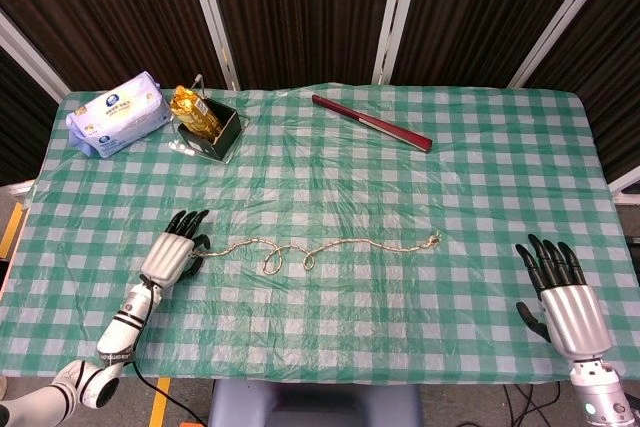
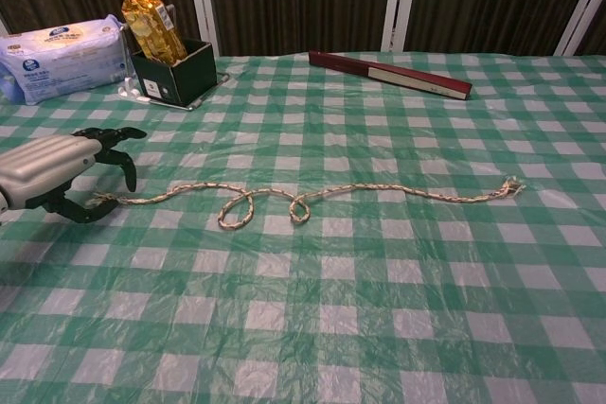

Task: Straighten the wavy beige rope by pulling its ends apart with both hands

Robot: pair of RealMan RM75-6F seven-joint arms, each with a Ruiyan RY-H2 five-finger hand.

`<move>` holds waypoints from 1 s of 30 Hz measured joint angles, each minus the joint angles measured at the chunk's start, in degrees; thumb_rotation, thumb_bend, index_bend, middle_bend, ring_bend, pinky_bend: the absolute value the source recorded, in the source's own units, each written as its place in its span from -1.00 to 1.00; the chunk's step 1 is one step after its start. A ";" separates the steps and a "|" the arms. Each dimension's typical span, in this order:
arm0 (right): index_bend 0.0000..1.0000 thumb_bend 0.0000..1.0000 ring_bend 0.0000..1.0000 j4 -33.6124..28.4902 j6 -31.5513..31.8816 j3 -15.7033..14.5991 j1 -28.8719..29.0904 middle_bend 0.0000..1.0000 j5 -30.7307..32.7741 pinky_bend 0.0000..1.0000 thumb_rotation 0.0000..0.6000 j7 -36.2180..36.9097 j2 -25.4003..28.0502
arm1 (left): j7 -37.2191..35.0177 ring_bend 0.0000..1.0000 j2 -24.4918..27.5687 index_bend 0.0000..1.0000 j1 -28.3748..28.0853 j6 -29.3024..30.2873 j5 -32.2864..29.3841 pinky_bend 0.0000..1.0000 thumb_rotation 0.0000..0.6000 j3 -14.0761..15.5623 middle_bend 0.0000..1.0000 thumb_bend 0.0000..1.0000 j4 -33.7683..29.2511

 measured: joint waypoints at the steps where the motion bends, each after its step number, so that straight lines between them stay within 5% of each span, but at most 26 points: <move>1: -1.00 -0.30 -1.00 -0.01 -0.08 0.01 0.01 -1.00 0.09 -1.00 1.00 -0.04 -0.02 | -0.17 -1.00 -0.34 -0.10 0.02 0.17 0.08 -0.91 1.00 0.10 -1.00 -0.11 0.67; 30: -1.00 -0.30 -1.00 0.21 -2.07 0.08 0.61 -1.00 0.74 -1.00 1.00 -2.24 -1.02 | -1.83 -1.00 -1.36 0.24 0.28 1.49 -0.53 -0.91 1.00 0.57 -0.92 -0.11 3.19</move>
